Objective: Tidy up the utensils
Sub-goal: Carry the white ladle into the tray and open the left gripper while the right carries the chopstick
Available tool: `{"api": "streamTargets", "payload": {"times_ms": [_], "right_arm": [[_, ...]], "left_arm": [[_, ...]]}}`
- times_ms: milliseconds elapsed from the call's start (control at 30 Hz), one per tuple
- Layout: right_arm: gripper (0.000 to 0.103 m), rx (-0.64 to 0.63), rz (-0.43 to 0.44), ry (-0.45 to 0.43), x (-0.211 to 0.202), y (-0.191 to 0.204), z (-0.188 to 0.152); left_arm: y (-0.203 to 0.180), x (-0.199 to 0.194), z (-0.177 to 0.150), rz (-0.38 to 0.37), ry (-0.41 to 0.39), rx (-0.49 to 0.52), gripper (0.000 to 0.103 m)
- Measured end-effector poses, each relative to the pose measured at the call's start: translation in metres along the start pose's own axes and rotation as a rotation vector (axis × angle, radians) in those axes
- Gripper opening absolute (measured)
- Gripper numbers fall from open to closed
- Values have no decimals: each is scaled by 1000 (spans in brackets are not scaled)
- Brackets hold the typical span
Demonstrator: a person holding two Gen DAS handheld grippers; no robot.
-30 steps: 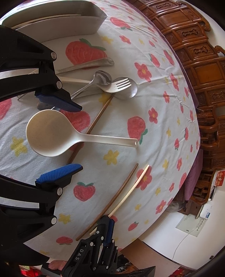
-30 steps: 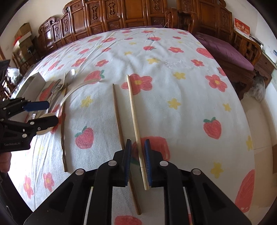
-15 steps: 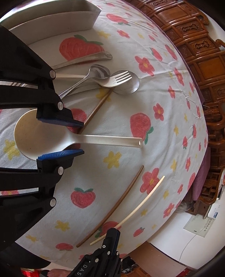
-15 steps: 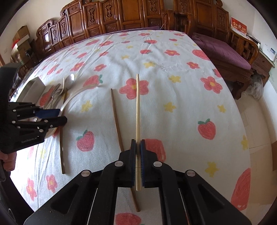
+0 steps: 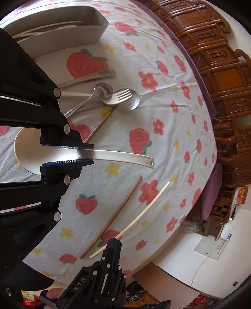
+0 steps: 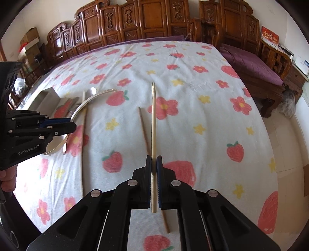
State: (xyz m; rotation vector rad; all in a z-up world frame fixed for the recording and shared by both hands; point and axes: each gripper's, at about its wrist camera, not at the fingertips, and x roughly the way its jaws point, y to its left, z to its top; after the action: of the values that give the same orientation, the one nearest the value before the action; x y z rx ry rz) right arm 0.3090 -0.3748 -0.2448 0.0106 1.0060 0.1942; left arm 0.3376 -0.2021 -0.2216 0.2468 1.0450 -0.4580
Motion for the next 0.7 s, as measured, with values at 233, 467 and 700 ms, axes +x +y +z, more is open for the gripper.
{"api": "streamTargets", "payload": {"times_ms": [233, 467, 700], "right_arm": [[6, -45, 38, -36, -19, 30, 7], [6, -118, 84, -56, -33, 74, 10], [6, -172, 119, -65, -34, 122, 19]], "left_arm": [[15, -35, -2, 21, -52, -13, 9], [46, -67, -13, 53, -91, -56, 9], [92, -82, -34, 102, -93, -122, 9]]}}
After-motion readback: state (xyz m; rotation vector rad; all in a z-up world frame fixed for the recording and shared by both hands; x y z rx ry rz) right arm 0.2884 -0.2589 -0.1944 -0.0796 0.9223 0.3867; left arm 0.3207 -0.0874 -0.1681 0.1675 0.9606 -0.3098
